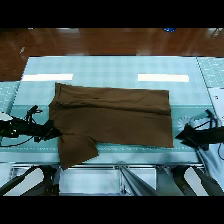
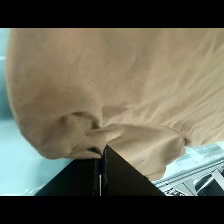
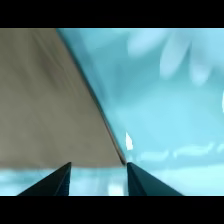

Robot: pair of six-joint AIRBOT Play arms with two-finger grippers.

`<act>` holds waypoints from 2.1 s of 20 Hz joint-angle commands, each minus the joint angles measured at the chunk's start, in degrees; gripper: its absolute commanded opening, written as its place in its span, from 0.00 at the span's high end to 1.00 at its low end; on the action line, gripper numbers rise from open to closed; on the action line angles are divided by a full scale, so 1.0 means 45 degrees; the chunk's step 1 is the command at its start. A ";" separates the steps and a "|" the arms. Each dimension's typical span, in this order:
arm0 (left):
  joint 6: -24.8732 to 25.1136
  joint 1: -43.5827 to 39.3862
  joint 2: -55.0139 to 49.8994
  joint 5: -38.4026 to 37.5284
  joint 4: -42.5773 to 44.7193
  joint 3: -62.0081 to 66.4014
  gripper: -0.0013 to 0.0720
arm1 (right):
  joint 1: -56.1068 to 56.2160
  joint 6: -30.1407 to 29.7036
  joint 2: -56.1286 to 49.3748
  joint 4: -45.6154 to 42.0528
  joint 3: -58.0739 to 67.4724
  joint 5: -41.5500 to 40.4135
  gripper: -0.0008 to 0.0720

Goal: Fold the shirts.

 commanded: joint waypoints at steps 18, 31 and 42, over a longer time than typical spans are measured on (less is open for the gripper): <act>0.0199 -0.0049 0.0010 0.0253 -0.0146 0.0180 0.96 | 0.0403 -0.4065 -0.3725 0.5625 -0.0554 -0.1277 0.93; -0.0121 -0.2157 -0.3866 0.0078 -0.1083 0.8082 0.97 | 0.0408 -0.4702 -0.4639 0.8048 0.3623 -0.2011 0.93; -0.2074 -0.3313 -0.8932 -0.0840 -0.1069 1.3799 0.97 | 0.2385 -0.4065 -0.7626 0.7669 0.6373 -0.4221 0.93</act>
